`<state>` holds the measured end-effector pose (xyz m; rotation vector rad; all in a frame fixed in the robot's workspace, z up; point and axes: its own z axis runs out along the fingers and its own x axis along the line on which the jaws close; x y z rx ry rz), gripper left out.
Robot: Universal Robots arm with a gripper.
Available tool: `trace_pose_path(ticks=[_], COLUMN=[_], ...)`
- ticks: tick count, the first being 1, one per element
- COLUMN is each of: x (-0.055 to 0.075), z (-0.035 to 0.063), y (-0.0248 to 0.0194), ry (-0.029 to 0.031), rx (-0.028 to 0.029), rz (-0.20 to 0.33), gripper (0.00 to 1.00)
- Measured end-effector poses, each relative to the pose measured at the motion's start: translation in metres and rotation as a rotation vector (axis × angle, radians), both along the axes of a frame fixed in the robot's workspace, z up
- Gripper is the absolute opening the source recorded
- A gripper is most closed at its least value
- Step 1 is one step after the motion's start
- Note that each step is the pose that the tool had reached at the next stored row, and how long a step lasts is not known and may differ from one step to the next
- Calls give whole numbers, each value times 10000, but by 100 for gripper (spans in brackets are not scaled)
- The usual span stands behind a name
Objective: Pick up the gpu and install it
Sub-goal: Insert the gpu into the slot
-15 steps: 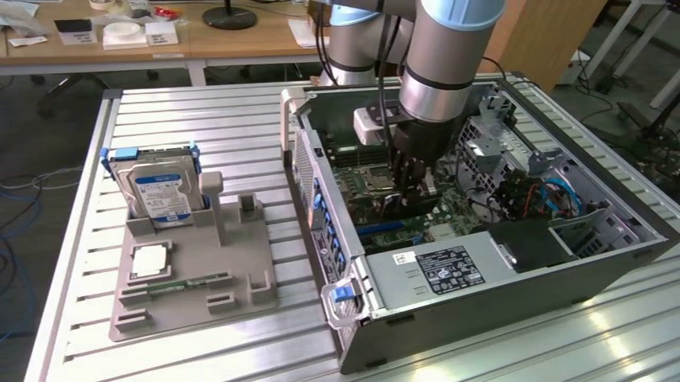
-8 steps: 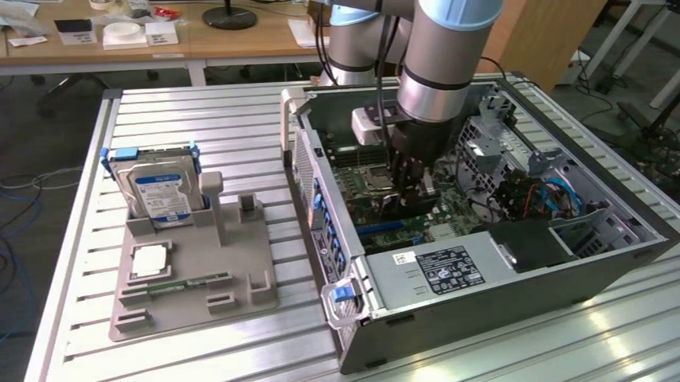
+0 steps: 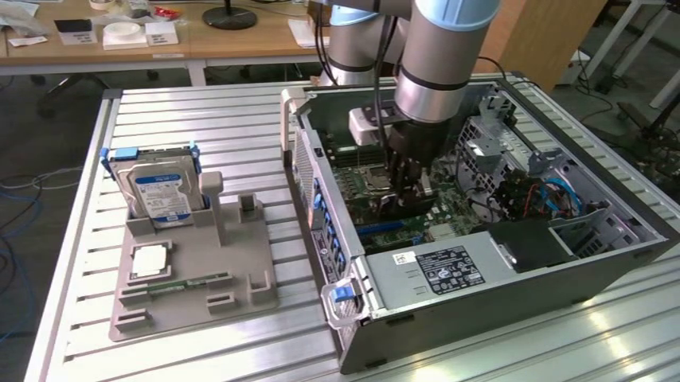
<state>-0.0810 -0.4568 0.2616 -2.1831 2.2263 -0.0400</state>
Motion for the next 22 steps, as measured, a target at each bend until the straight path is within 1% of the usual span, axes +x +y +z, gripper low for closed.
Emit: trace_pose_path(ticks=[10, 22], x=[-37, -49], z=[-8, -61], y=[-1, 0], ry=[1, 0], rx=[-4, -4], rz=[2, 0], gripper=[27, 27])
